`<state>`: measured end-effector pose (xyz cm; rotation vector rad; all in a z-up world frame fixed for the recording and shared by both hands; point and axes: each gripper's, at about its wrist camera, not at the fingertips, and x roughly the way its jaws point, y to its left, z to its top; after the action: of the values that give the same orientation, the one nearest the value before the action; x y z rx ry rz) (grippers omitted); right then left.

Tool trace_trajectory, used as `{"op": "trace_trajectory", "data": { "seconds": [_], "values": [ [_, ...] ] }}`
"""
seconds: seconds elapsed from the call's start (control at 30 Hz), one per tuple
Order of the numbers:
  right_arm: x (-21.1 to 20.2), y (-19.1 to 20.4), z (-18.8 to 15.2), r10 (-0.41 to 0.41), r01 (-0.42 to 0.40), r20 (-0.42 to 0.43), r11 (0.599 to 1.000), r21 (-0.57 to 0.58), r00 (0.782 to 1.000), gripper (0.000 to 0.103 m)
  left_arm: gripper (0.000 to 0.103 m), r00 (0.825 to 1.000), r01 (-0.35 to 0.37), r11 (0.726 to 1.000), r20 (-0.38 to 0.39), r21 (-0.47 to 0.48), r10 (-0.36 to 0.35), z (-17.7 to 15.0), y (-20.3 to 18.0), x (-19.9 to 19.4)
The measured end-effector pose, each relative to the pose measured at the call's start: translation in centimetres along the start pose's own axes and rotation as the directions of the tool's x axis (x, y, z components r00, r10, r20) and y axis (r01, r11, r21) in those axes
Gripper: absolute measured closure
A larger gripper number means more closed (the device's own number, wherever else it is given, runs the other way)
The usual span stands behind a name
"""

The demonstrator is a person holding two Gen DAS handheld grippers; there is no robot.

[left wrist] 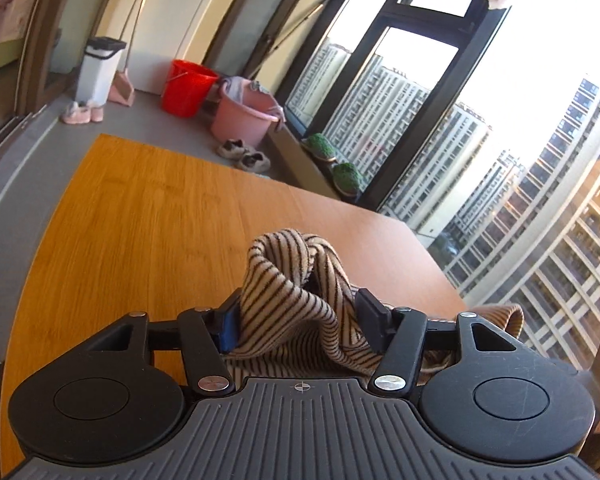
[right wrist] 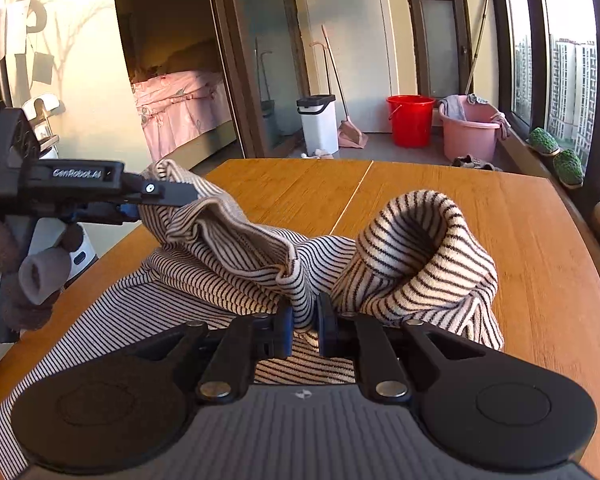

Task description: Fold clothes

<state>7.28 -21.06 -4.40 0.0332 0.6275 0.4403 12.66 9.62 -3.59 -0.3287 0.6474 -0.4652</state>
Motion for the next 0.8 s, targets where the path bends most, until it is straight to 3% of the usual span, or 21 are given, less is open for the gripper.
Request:
{"op": "trace_trajectory", "data": {
  "seconds": [0.1, 0.17, 0.23, 0.3, 0.33, 0.5, 0.57, 0.63, 0.73, 0.8],
  "values": [
    [-0.2, 0.1, -0.5, -0.003, 0.003, -0.002, 1.000, -0.002, 1.000, 0.092, 0.040, 0.999, -0.028, 0.999, 0.023, 0.038, 0.027, -0.9, -0.9, -0.8],
    [-0.3, 0.0, -0.8, -0.004, 0.004, -0.004, 1.000, -0.002, 1.000, 0.092, 0.036, 0.998, -0.027, 1.000, 0.059, 0.016, 0.026, -0.8, -1.1, -1.2],
    [-0.4, 0.2, -0.9, -0.009, 0.009, -0.007, 1.000, -0.005, 1.000, 0.092, 0.016, 0.993, -0.016, 0.999, 0.112, -0.040, 0.020, -0.2, -0.7, -1.6],
    [-0.5, 0.3, -1.0, -0.015, 0.015, -0.009, 1.000, -0.007, 1.000, 0.092, 0.006, 0.988, 0.004, 0.994, 0.154, -0.106, 0.012, 0.7, -0.1, -1.6],
    [-0.5, 0.3, -1.0, -0.019, 0.019, -0.010, 1.000, -0.009, 1.000, 0.092, 0.006, 0.986, 0.019, 0.991, 0.164, -0.134, 0.004, 1.2, 0.2, -1.5],
    [-0.4, 0.7, -1.3, -0.031, 0.031, -0.015, 0.999, -0.021, 0.999, 0.092, 0.005, 0.991, 0.001, 0.996, 0.136, -0.093, 0.012, 0.5, -0.4, -1.1],
    [-0.5, 0.9, -1.4, -0.031, 0.031, -0.016, 0.999, -0.019, 0.999, 0.092, 0.015, 0.992, -0.007, 0.997, 0.124, -0.075, 0.017, 0.2, -0.6, -1.0],
    [-0.5, 0.8, -1.5, -0.030, 0.029, -0.017, 0.999, -0.019, 0.999, 0.092, 0.037, 0.993, -0.015, 0.998, 0.112, -0.056, 0.021, -0.1, -0.8, -0.8],
    [-0.8, 0.7, -1.6, -0.030, 0.030, -0.015, 0.999, -0.017, 0.999, 0.092, 0.050, 0.995, -0.026, 0.999, 0.094, -0.028, 0.029, -0.5, -1.2, -0.6],
    [-0.9, 0.7, -1.7, -0.028, 0.028, -0.013, 1.000, -0.013, 1.000, 0.092, 0.052, 0.996, -0.034, 0.999, 0.083, -0.009, 0.034, -0.8, -1.4, -0.5]
  ]
}}
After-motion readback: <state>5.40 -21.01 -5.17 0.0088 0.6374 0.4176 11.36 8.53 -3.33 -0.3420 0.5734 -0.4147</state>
